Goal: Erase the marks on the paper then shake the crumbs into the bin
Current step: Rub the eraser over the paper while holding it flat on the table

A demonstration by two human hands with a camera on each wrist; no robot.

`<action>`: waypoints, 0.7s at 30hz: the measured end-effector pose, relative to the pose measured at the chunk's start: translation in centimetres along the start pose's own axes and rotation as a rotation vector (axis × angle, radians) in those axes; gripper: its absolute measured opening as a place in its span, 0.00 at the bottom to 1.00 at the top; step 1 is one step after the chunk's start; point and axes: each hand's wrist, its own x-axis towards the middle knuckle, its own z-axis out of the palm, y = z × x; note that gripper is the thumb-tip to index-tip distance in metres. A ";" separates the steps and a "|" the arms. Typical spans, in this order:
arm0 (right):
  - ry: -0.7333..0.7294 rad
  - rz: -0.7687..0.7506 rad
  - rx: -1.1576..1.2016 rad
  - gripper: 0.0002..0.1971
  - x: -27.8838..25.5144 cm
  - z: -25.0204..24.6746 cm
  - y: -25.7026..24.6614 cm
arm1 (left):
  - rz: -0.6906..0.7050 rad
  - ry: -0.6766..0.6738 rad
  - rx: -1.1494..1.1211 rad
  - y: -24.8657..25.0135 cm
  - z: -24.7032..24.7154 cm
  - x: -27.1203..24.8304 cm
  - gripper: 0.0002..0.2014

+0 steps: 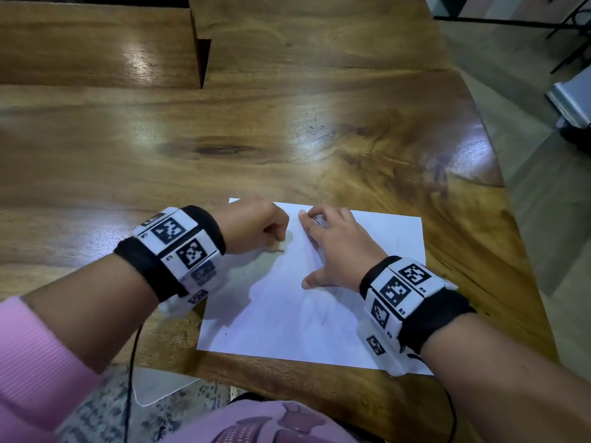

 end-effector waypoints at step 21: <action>0.021 0.011 0.112 0.55 -0.3 0.1 0.0 | -0.021 0.083 -0.042 0.2 1.6 -1.9 0.03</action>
